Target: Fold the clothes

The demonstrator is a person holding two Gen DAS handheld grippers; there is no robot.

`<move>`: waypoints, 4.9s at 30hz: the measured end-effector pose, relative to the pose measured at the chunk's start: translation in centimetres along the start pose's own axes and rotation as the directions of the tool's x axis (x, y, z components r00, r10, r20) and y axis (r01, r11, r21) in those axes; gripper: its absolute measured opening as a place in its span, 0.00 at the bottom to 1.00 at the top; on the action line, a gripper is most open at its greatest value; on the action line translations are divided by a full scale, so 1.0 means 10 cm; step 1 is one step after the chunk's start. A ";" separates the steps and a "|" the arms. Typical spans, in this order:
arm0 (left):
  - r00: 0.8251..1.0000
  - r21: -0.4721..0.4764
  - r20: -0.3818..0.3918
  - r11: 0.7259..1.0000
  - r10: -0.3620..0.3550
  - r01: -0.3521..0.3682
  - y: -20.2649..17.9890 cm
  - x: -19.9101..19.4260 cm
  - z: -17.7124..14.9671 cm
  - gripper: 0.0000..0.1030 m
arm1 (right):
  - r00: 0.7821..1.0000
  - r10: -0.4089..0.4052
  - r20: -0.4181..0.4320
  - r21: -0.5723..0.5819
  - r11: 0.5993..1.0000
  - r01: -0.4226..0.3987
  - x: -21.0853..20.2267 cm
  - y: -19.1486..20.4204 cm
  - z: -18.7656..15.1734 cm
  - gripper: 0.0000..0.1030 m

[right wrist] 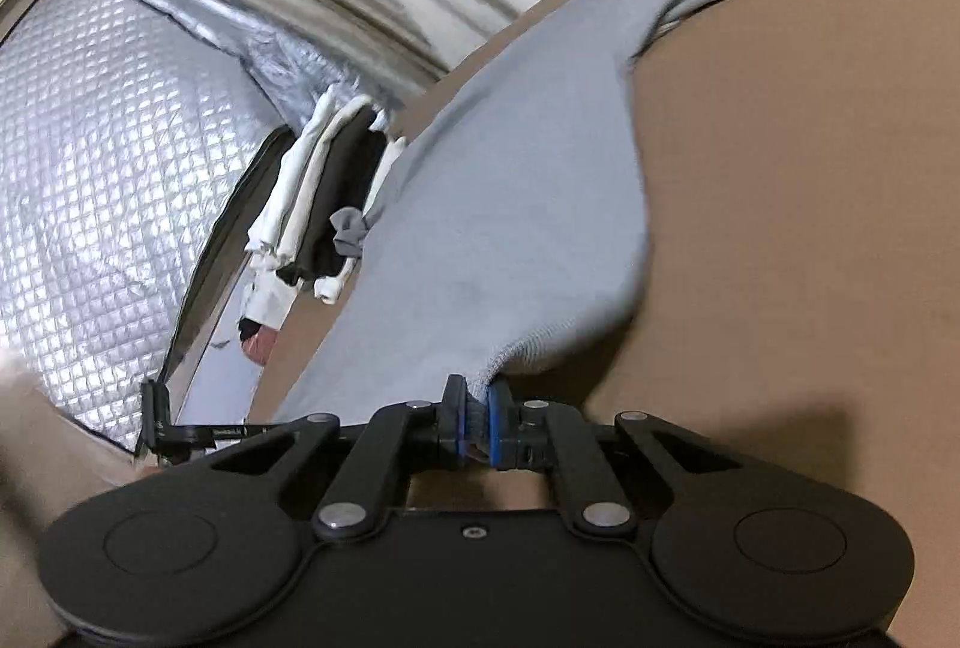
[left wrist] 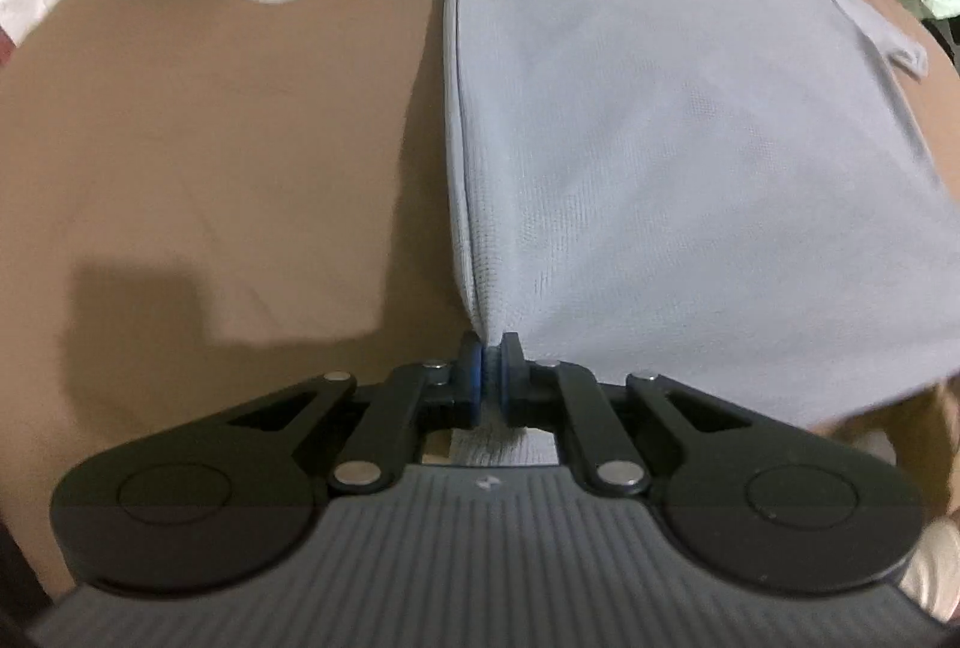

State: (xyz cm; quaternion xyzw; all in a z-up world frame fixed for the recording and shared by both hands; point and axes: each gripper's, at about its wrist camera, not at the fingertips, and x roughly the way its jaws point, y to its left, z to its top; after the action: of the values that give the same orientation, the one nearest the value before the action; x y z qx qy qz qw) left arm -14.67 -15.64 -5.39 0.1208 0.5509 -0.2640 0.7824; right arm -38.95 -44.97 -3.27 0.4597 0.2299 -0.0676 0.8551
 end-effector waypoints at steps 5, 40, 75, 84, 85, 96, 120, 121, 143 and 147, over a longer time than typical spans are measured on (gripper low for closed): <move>0.998 0.043 -0.041 0.998 0.049 -0.047 0.04 0.40 -0.23 0.05 | 0.995 -0.086 -0.052 0.037 0.995 0.088 0.17 -0.21 -0.28 0.07; 0.886 0.041 0.388 0.955 0.255 -0.293 0.51 -1.37 1.89 0.76 | 0.986 -0.136 0.096 -0.494 0.853 0.165 1.07 2.60 1.80 0.46; 0.949 -0.301 0.301 0.954 0.091 0.004 0.99 1.97 3.32 0.56 | 0.949 -0.312 0.049 -0.476 0.828 0.297 3.58 1.74 1.86 0.60; 0.864 -0.265 0.462 0.961 0.201 -0.082 0.91 1.36 3.19 0.04 | 0.939 -0.344 0.015 -0.524 0.797 0.300 4.03 1.32 1.83 0.60; 0.896 -0.303 0.409 0.952 0.173 -0.045 0.99 1.45 3.18 0.03 | 0.935 -0.354 0.004 -0.505 0.807 0.307 4.07 1.22 1.84 0.60; 0.943 -0.367 0.213 0.915 0.257 -0.166 1.03 1.73 3.28 0.21 | 0.944 -0.330 -0.022 -0.384 0.874 0.297 4.10 0.78 2.08 0.61; 0.921 -0.324 0.203 0.910 0.333 -0.258 0.98 2.14 3.41 0.31 | 0.904 -0.427 -0.023 -0.444 0.815 0.373 4.16 0.66 2.20 0.65; 0.909 -0.337 0.257 0.912 0.329 -0.235 0.98 2.02 3.40 0.31 | 0.890 -0.456 -0.023 -0.472 0.789 0.392 4.13 0.69 2.19 0.65; 0.963 0.257 0.199 0.958 -0.182 0.127 -0.23 2.48 5.26 0.80 | 0.778 -0.612 0.143 -0.262 0.735 0.626 3.44 0.01 2.98 0.84; 0.961 0.253 0.101 0.941 -0.256 0.224 -0.38 2.94 5.54 0.71 | 0.778 -0.624 0.076 -0.256 0.742 0.620 3.48 -0.02 2.96 0.84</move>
State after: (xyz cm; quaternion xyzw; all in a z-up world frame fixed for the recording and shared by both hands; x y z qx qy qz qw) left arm 34.93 -53.61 -12.13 0.1282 0.4726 -0.4295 0.7588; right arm 1.59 -65.97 -5.31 0.2380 0.3831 -0.3140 0.8355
